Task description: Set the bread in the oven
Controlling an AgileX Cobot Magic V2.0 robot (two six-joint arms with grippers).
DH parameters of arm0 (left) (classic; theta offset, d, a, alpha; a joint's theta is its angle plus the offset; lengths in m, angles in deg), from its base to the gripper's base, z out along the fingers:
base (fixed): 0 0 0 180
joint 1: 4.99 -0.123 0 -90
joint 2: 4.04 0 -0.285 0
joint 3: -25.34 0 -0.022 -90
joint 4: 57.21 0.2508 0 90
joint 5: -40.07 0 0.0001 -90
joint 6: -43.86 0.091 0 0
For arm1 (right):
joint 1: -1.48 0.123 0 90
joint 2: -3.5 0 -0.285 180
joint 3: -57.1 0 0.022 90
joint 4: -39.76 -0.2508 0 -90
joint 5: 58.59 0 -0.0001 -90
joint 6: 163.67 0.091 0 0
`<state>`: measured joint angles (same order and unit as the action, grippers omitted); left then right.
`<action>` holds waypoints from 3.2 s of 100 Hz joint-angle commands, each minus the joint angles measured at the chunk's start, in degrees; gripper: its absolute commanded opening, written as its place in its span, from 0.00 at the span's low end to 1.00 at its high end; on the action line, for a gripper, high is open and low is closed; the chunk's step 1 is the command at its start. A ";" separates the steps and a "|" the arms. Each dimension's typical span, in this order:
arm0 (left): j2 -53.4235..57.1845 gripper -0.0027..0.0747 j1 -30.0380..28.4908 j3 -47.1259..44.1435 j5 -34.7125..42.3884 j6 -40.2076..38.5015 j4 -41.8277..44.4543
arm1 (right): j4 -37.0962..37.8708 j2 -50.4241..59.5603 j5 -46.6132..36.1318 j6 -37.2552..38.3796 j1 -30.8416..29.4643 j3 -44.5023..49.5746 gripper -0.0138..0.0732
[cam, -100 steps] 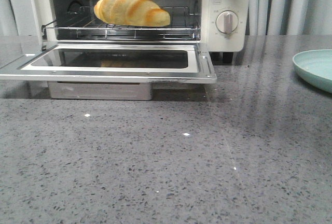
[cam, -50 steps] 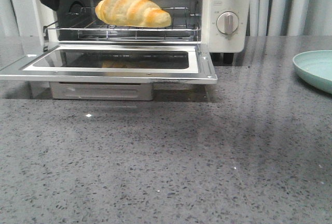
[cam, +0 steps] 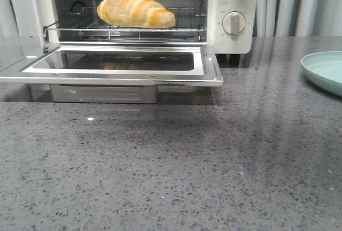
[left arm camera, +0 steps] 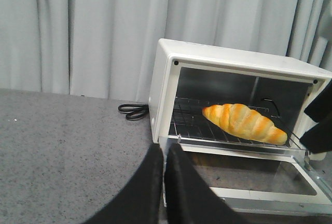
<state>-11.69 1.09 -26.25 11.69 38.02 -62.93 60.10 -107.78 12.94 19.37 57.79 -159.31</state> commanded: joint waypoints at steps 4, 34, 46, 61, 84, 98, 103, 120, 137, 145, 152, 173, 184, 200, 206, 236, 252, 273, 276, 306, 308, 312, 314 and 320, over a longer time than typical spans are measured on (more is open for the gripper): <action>1.50 0.01 -0.13 -2.08 7.62 0.06 -3.05 | 1.45 4.68 3.81 0.40 0.18 -1.30 0.46; 1.50 0.01 -0.13 -6.44 8.15 0.07 -3.90 | 1.69 7.17 3.81 3.14 0.18 3.38 0.38; 1.50 0.01 -0.13 -7.83 8.15 0.18 -2.38 | 3.02 9.00 3.81 6.30 -0.01 8.26 0.38; 1.50 0.01 -0.13 -11.26 10.64 0.18 -2.38 | 5.17 12.35 3.81 10.12 -0.01 15.22 0.38; 1.50 0.01 -0.13 -17.80 24.99 0.18 -1.98 | 6.16 19.16 3.81 14.64 -0.01 23.73 0.38; 1.50 0.01 -0.13 -20.56 30.40 0.55 0.00 | 9.85 24.51 3.81 19.09 -0.01 28.20 0.38; 1.50 0.01 -0.13 -21.47 30.41 0.86 1.06 | 11.41 26.55 3.81 20.68 -0.01 30.12 0.38; 1.50 0.01 -0.13 -23.21 30.51 0.86 -0.62 | 13.28 32.65 3.81 23.24 -0.01 35.07 0.38; 1.50 0.01 -0.13 -24.63 30.40 0.86 -0.62 | 14.04 35.69 3.81 23.24 -0.01 37.27 0.38; 1.50 0.01 -0.13 -24.63 30.40 0.86 -0.62 | 14.84 35.68 3.71 23.24 -0.01 37.27 0.38; 1.50 0.01 -0.13 -24.63 30.40 0.86 -0.62 | 14.83 35.68 3.58 23.24 -0.01 37.27 0.38; 1.50 0.01 -0.13 -24.63 30.40 0.86 -0.62 | 14.83 35.68 2.79 23.24 -0.01 37.27 0.38; 1.50 0.01 -0.13 -24.63 30.40 0.86 -0.62 | 14.83 35.68 2.76 23.24 -0.01 37.27 0.38; 1.50 0.01 -0.13 -24.63 30.40 0.86 -0.62 | 15.88 35.68 2.76 23.24 -0.01 37.27 0.38; 1.50 0.01 -0.13 -24.63 30.40 0.86 -0.62 | 16.13 35.68 2.53 23.24 -0.01 37.27 0.38; 1.50 0.01 -0.13 -24.63 30.40 0.86 -0.62 | 16.57 38.24 -0.80 23.24 -0.16 38.01 0.38; 1.50 0.01 -0.13 -24.63 30.40 0.86 -0.62 | 15.41 41.28 -11.06 23.14 -3.64 42.18 0.38; 1.50 0.01 -0.13 -24.63 30.40 0.86 -0.62 | 5.01 46.06 -23.64 19.53 -13.52 53.59 0.38; 1.50 0.01 -0.13 -24.63 30.40 0.86 -0.62 | 3.57 46.71 -25.50 18.50 -15.14 55.48 0.38; 1.50 0.01 -0.13 -24.63 30.40 0.86 -0.62 | -11.43 57.02 -55.69 -1.29 -25.61 74.41 0.38; 1.50 0.01 -0.13 -24.63 30.40 0.86 -0.62 | -11.43 57.77 -56.11 -1.27 -26.12 75.03 0.38; 1.50 0.01 -0.13 -24.63 30.40 0.86 -0.62 | -11.62 60.09 -57.24 -1.27 -27.10 76.93 0.38; 1.50 0.01 -0.13 -24.63 30.40 0.86 -0.62 | -11.98 61.25 -57.75 -1.27 -27.80 77.91 0.38; 1.50 0.01 -0.13 -24.63 30.40 0.86 -0.62 | -12.69 64.58 -59.43 -1.27 -30.51 80.84 0.38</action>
<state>-11.69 1.09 -51.78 37.43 38.84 -63.09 48.26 -47.69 -39.24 19.31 30.34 -80.46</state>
